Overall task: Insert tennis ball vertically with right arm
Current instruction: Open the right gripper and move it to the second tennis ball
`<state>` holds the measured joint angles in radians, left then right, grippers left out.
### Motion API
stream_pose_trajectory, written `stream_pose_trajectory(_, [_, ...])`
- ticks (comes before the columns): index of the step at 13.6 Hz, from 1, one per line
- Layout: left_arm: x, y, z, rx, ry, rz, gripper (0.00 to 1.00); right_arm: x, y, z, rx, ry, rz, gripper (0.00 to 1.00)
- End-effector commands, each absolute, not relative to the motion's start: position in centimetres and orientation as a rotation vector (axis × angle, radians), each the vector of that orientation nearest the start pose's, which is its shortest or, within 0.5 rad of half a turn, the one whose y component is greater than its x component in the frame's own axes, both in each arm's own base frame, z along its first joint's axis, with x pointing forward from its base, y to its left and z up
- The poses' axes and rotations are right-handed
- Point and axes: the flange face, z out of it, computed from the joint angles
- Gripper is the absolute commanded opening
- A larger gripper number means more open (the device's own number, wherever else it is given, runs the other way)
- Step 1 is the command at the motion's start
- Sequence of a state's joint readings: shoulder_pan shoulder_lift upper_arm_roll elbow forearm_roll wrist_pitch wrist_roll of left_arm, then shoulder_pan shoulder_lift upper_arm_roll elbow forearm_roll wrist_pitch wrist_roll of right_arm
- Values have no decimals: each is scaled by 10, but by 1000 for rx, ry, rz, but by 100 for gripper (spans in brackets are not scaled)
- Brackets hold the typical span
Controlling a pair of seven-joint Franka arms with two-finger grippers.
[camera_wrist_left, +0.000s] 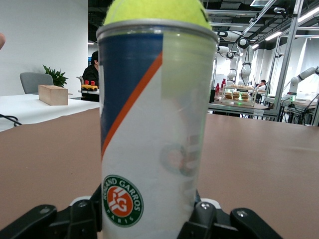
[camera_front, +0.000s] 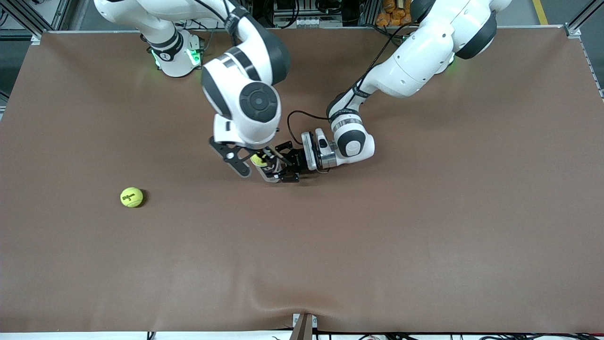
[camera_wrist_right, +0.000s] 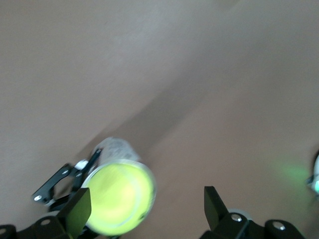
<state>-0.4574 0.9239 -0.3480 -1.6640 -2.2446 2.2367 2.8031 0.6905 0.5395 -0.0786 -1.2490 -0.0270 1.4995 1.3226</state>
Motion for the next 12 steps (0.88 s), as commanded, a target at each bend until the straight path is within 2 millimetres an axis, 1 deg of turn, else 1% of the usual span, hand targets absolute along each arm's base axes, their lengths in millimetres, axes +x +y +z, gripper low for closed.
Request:
stream_pose_trajectory(1, [449,-482,86,1407,-1262,1369,63,574,324,470,-3261,1001,276,100])
stream_pose_trajectory(2, [448,-483,86,1405,-1266,1370,66,589,284,466,-3309,941,335,100])
stream_pose_trajectory(3, [448,-482,85,1400,-1280,1382,67,603,248,462,-3344,864,375,100])
stream_pose_trajectory(4, [448,-481,85,1402,-1280,1382,67,616,207,451,-3368,786,437,100])
stream_pose_trajectory(5, [448,-480,84,1404,-1279,1381,71,627,168,442,-3364,735,482,100])
stream_pose_trajectory(6, [448,-480,85,1403,-1278,1381,71,638,130,429,-3344,708,517,100])
stream_pose_trajectory(7, [448,-480,85,1403,-1278,1381,71,643,99,408,-3325,684,537,100])
stream_pose_trajectory(8, [448,-480,85,1403,-1278,1381,71,643,77,383,-3315,649,542,100])
stream_pose_trajectory(10, [448,-480,85,1403,-1278,1381,71,644,29,350,-3283,565,510,100])
stream_pose_trajectory(11, [447,-481,85,1401,-1279,1380,71,644,10,334,-3272,521,495,100])
stream_pose_trajectory(12, [448,-480,85,1403,-1278,1381,73,643,1,322,-3269,489,466,100])
